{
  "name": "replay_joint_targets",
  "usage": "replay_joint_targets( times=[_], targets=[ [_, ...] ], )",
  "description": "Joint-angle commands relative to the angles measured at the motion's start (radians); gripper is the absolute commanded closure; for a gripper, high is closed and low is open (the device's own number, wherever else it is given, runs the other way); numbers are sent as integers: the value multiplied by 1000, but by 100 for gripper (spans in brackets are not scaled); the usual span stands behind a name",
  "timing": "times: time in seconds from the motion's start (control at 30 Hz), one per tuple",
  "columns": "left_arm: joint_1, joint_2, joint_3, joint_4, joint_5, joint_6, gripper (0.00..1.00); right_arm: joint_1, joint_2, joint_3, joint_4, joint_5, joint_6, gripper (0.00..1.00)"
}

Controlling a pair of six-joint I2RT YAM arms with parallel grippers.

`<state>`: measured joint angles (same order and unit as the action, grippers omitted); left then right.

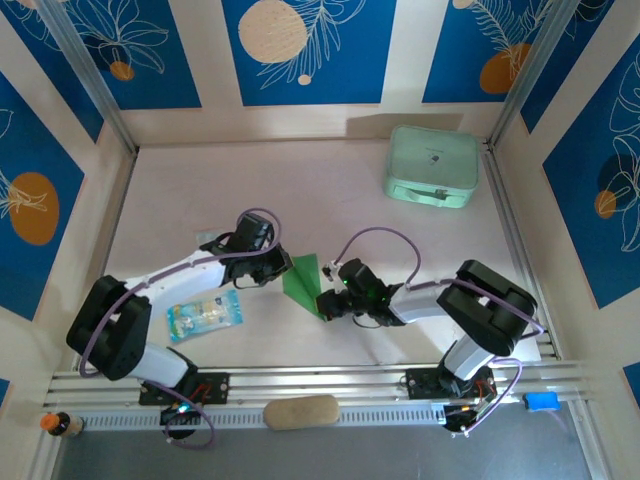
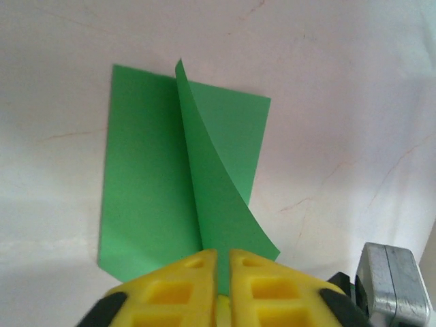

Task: Fold a paper plane with a square sheet of paper (pick it up from the middle)
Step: Fourth fold the wing at the center of the table.

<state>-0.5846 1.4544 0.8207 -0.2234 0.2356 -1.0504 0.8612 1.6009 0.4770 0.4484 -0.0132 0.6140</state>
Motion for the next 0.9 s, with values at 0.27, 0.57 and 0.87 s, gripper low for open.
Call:
replay_joint_targets(
  times=[0.27,0.57,0.87],
  targets=[
    [-28,186,40,160,169,4,99,-4,63,-68,47,-25,144,95],
    [-52,283,94,192,169,6,100,-17,66,-77,53,-42,170,94],
    [-61,334,106,205,181,6,100,-22,59,-51,-22,-36,192,89]
  ],
)
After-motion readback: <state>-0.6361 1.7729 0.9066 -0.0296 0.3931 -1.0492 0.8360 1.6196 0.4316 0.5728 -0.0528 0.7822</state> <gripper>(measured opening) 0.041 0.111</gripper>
